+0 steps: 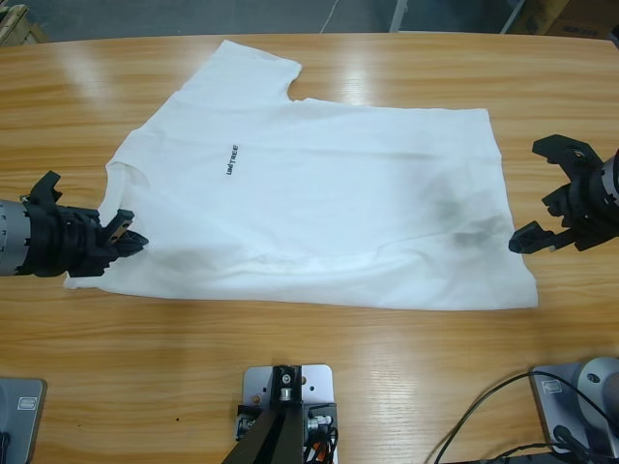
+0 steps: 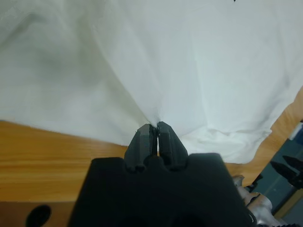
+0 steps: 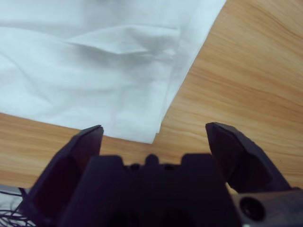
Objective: Fold clothes
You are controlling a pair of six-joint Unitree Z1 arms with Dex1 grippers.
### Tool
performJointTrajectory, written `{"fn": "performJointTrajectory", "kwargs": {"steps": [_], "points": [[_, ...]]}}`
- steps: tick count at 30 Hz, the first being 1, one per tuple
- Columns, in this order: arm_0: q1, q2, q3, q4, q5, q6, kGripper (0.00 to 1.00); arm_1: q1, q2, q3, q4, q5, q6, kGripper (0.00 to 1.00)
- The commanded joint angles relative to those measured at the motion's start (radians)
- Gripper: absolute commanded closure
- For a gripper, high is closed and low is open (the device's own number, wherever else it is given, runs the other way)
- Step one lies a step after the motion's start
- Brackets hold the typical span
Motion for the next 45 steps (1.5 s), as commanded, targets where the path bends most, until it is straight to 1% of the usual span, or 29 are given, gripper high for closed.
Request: {"fn": "performJointTrajectory", "kwargs": {"steps": [1,4,7,12,15,19,30,31,32,33,34,35,36,38,41,43,45], "points": [[-0.019,0.026,-0.117,0.023,0.010,-0.016,1.000,0.024,0.011,0.037,-0.012,0.009,0.019,0.115],[-0.019,0.021,-0.182,0.040,0.008,-0.021,1.000,0.026,0.012,0.037,-0.014,0.007,0.022,0.115],[-0.019,-0.004,-0.227,0.114,0.008,-0.043,1.000,0.026,0.012,0.038,-0.016,0.004,0.022,0.115],[-0.042,-0.104,-0.209,0.233,0.007,-0.125,1.000,0.026,0.014,0.040,-0.021,0.002,0.022,0.115],[-0.048,-0.132,-0.211,0.267,0.006,-0.155,1.000,0.027,0.017,0.041,-0.024,0.001,0.022,0.115],[-0.065,-0.126,-0.218,0.273,0.004,-0.189,1.000,0.034,0.012,0.043,-0.024,-0.003,0.022,0.115],[-0.098,-0.017,-0.208,0.230,-0.004,-0.213,1.000,0.064,0.016,0.043,-0.024,-0.018,0.032,0.115],[-0.100,-0.013,-0.203,0.230,-0.004,-0.213,0.860,0.064,0.016,0.043,-0.024,-0.018,0.032,0.115],[-0.102,-0.012,-0.196,0.230,-0.004,-0.213,0.637,0.064,0.018,0.043,-0.025,-0.019,0.032,0.115],[-0.103,-0.014,-0.188,0.230,-0.004,-0.213,0.461,0.064,0.018,0.043,-0.025,-0.020,0.032,0.115],[-0.105,-0.018,-0.179,0.231,-0.003,-0.210,0.254,0.064,0.019,0.043,-0.025,-0.021,0.032,0.115],[-0.107,-0.024,-0.171,0.231,-0.002,-0.201,0.076,0.064,0.020,0.043,-0.026,-0.021,0.032,0.115],[-0.108,-0.031,-0.166,0.232,-0.002,-0.198,0.032,0.064,0.020,0.043,-0.027,-0.021,0.032,0.115],[-0.109,-0.056,-0.158,0.235,-0.002,-0.184,0.032,0.064,0.020,0.043,-0.027,-0.021,0.032,0.115],[-0.111,-0.075,-0.164,0.234,-0.002,-0.118,0.032,0.064,0.021,0.043,-0.027,-0.021,0.032,0.115],[-0.112,-0.072,-0.177,0.235,-0.001,-0.048,0.032,0.066,0.021,0.043,-0.027,-0.021,0.032,0.114],[-0.111,-0.040,-0.208,0.229,0.013,0.074,0.035,0.066,0.021,0.043,-0.027,-0.021,0.032,0.115]]}}
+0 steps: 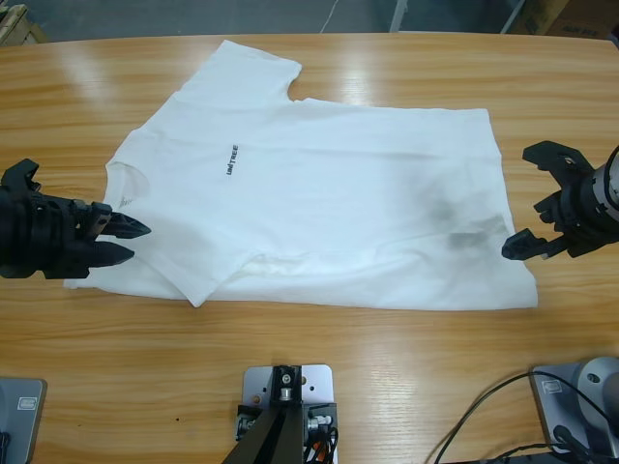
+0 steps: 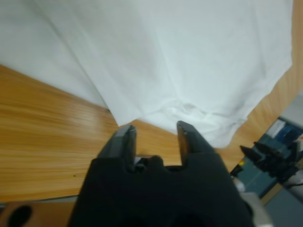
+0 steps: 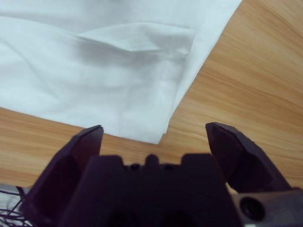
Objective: Fold clothes
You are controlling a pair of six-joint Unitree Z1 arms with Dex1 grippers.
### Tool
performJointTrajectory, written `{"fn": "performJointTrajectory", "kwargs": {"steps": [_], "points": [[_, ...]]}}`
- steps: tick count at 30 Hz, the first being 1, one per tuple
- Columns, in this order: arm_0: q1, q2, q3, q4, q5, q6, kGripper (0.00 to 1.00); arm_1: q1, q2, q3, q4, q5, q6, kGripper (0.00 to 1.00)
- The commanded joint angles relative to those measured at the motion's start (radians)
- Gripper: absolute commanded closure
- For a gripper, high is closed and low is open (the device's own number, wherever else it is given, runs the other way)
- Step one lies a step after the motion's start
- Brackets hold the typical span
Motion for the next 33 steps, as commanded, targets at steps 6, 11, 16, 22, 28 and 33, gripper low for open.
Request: {"fn": "performJointTrajectory", "kwargs": {"steps": [6,11,16,22,28,33], "points": [[-0.020,0.154,-0.068,-0.126,0.027,0.890,0.055,0.037,0.012,0.029,-0.009,-0.018,0.016,0.115],[-0.021,0.230,-0.065,-0.125,0.025,1.139,0.055,0.058,0.003,0.029,-0.007,-0.022,0.027,0.115],[-0.044,0.270,-0.072,-0.126,0.027,1.217,0.059,0.312,-0.135,0.041,-0.154,0.043,-0.107,0.086],[-0.047,0.269,-0.029,-0.120,0.117,1.287,0.097,0.392,-0.031,0.008,-0.355,0.149,-0.240,0.130],[-0.060,0.327,-0.105,-0.138,-0.094,1.730,0.101,0.392,0.014,-0.020,-0.373,0.163,-0.254,0.133],[-0.077,0.468,-0.361,0.066,-0.193,2.005,0.101,0.392,-0.007,0.034,-0.373,0.161,-0.249,0.133]]}}
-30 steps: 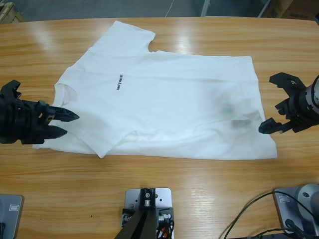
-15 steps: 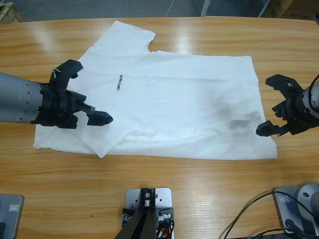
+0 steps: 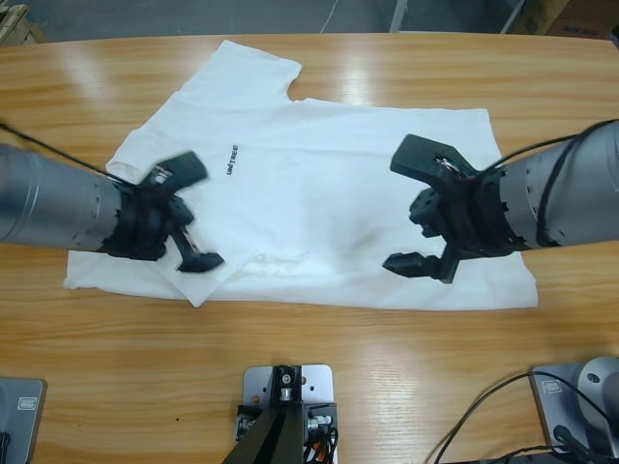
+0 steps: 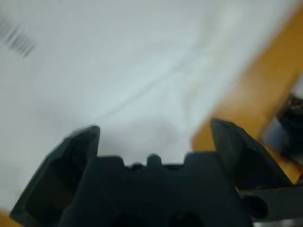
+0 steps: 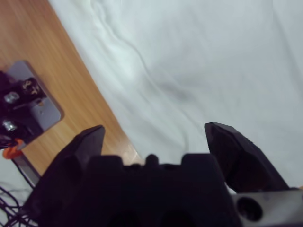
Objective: Fold clothes
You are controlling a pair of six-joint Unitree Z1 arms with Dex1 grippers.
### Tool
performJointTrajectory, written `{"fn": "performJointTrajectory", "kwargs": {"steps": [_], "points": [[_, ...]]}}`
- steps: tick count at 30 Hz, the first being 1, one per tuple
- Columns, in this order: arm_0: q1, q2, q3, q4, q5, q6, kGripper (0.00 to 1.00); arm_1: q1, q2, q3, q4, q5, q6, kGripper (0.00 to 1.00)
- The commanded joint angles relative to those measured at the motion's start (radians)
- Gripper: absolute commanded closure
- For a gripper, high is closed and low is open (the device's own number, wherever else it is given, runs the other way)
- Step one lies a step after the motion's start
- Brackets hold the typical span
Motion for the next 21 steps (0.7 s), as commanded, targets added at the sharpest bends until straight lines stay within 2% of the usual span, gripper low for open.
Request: {"fn": "performJointTrajectory", "kwargs": {"steps": [1,8,10,15,19,21], "points": [[-0.032,0.229,-0.315,0.243,-0.161,0.396,0.099,0.010,0.010,0.070,-0.007,0.009,-0.005,0.133],[-0.033,0.359,-0.426,0.384,-0.169,0.523,0.102,0.010,-0.001,0.101,-0.011,0.002,0.008,0.133],[-0.033,0.398,-0.469,0.411,-0.167,0.530,0.150,0.010,-0.001,0.104,-0.011,0.000,0.012,0.133],[-0.033,0.473,-0.562,0.466,-0.149,0.540,0.183,0.010,-0.005,0.110,-0.013,-0.016,0.024,0.133],[-0.031,0.504,-0.571,0.503,-0.157,0.541,0.334,0.009,0.000,0.124,-0.015,-0.018,0.039,0.138],[-0.025,0.512,-0.563,0.515,-0.171,0.544,0.339,0.009,0.001,0.138,-0.028,-0.018,0.046,0.138]]}}
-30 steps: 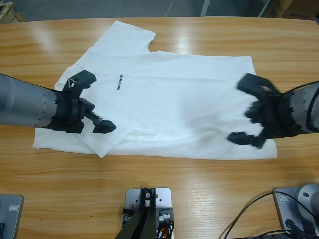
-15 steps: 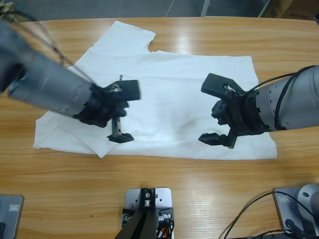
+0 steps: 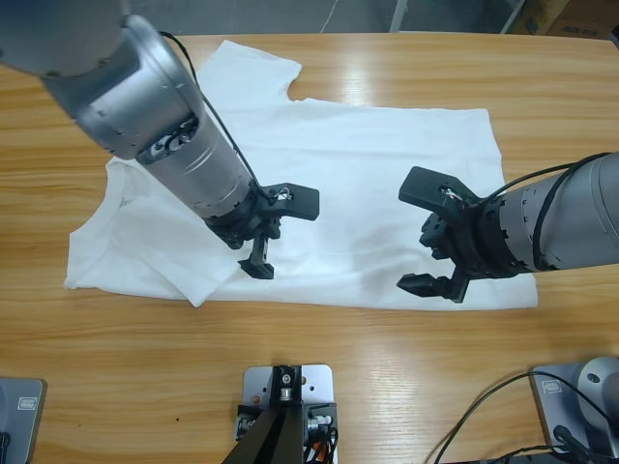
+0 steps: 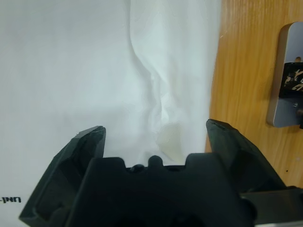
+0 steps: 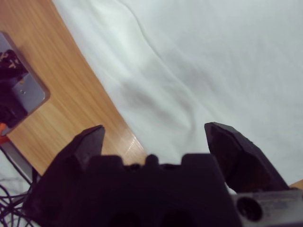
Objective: Fold clothes
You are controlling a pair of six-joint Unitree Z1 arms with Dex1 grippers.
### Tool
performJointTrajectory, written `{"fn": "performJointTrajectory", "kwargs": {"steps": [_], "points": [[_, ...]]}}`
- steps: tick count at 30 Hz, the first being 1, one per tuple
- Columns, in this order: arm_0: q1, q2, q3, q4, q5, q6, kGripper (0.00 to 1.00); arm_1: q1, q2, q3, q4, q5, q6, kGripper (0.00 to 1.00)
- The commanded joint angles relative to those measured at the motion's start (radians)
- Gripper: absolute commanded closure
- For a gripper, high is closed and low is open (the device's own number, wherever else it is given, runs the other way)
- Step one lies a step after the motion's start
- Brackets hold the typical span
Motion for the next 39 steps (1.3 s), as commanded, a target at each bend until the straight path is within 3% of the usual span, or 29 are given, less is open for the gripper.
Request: {"fn": "performJointTrajectory", "kwargs": {"steps": [1,6,8,12,13,24,39], "points": [[0.004,0.112,-0.003,0.063,-0.019,0.014,0.339,0.008,-0.002,0.063,-0.029,-0.015,0.035,0.138],[0.008,0.113,-0.009,0.060,-0.004,0.009,0.356,0.008,-0.005,0.070,-0.030,-0.016,0.042,0.146],[0.011,0.110,-0.013,0.060,-0.004,0.000,0.509,0.008,-0.003,0.070,-0.030,-0.016,0.051,0.156],[0.024,0.111,-0.011,0.061,-0.011,-0.013,0.948,0.008,-0.003,0.073,-0.030,-0.016,0.067,0.156],[0.027,0.110,-0.012,0.061,-0.010,-0.019,1.000,0.008,-0.004,0.075,-0.030,-0.016,0.072,0.156],[0.030,0.110,-0.011,0.061,0.035,-0.035,1.000,0.008,-0.010,0.088,-0.032,-0.018,0.091,0.156],[0.041,0.055,-0.040,0.053,0.219,-0.270,1.000,0.008,-0.014,0.113,-0.056,-0.018,0.107,0.156]]}}
